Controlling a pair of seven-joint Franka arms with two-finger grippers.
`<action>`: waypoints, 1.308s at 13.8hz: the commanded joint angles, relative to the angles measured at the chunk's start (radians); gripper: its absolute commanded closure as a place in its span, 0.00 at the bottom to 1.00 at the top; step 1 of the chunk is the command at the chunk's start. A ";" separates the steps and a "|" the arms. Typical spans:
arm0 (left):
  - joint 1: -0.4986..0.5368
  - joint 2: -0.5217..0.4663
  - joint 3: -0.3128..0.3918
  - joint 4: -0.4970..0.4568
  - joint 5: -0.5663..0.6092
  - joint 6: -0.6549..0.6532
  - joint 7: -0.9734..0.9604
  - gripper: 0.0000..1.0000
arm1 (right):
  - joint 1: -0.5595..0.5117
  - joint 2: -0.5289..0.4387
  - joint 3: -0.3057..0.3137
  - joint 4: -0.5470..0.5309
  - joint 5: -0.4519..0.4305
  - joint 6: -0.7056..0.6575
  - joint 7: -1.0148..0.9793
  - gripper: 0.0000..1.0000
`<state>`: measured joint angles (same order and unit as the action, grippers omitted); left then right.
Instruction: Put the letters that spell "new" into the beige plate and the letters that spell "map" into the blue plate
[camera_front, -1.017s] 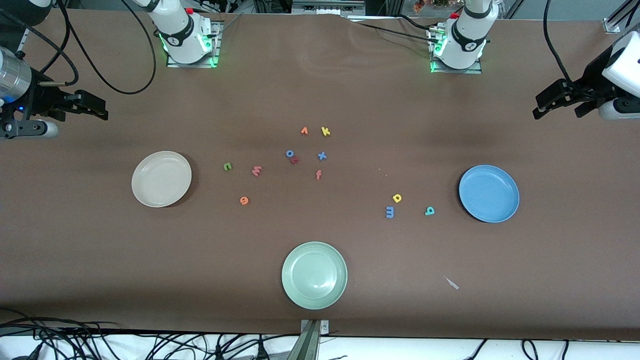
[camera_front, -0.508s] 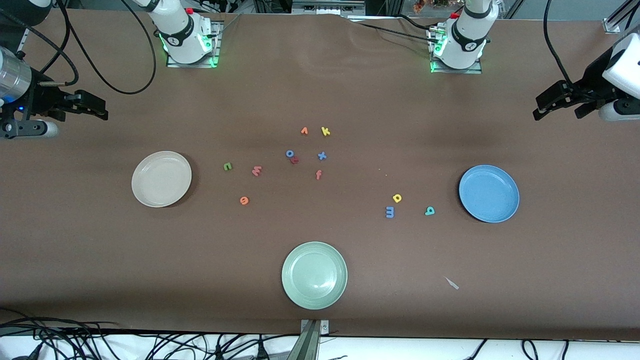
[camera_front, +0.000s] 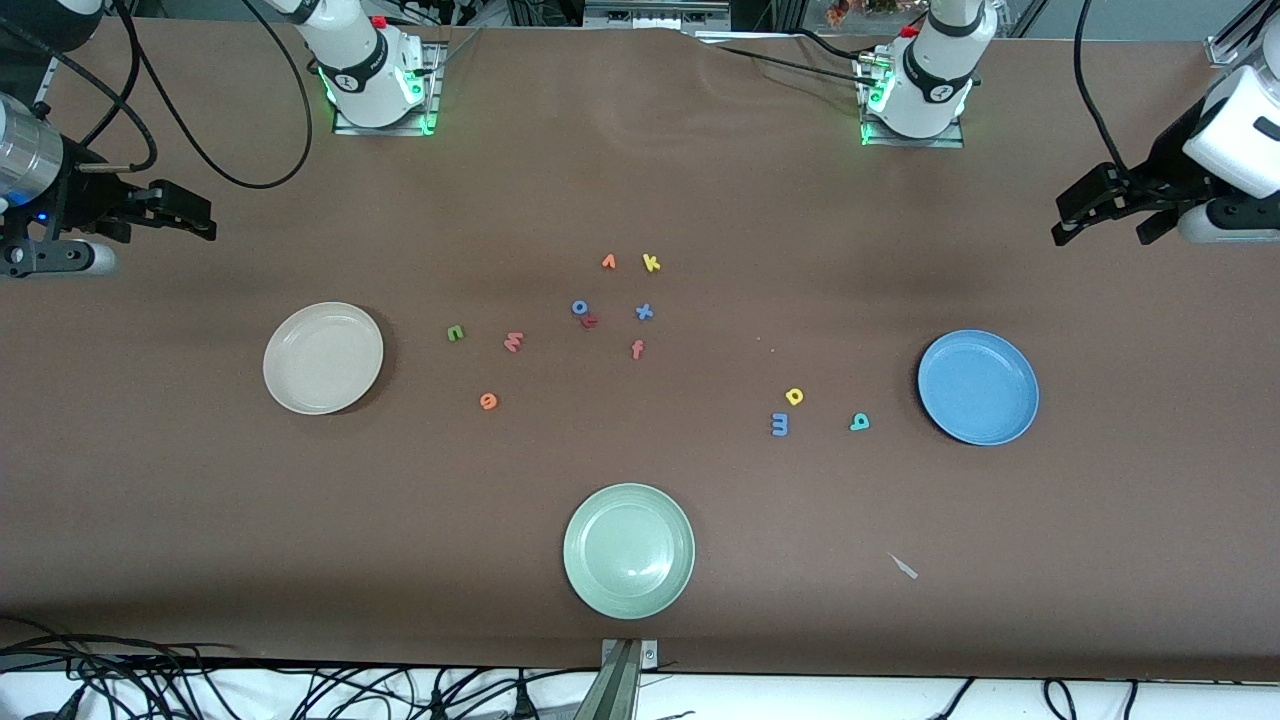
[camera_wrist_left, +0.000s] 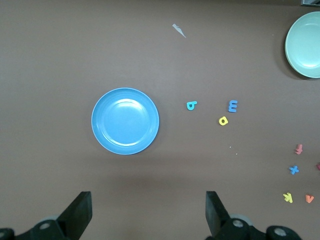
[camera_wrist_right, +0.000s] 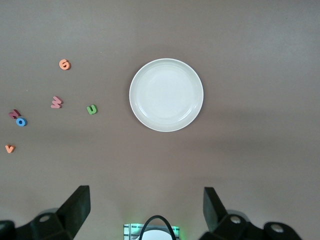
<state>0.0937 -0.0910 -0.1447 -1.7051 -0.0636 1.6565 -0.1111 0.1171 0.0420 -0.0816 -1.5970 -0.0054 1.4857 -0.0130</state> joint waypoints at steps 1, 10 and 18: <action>0.014 0.028 -0.003 0.042 -0.015 -0.010 -0.004 0.00 | -0.007 -0.001 0.003 0.003 0.001 -0.001 0.004 0.00; 0.123 0.034 0.022 0.033 0.042 -0.170 0.007 0.00 | -0.007 -0.001 0.003 0.003 0.001 -0.001 0.002 0.00; 0.110 0.030 -0.084 0.041 0.053 -0.201 -0.002 0.00 | -0.007 -0.001 0.003 0.003 0.001 -0.001 0.002 0.00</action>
<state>0.2063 -0.0669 -0.2036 -1.6924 -0.0377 1.4840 -0.1104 0.1168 0.0423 -0.0818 -1.5970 -0.0054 1.4857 -0.0130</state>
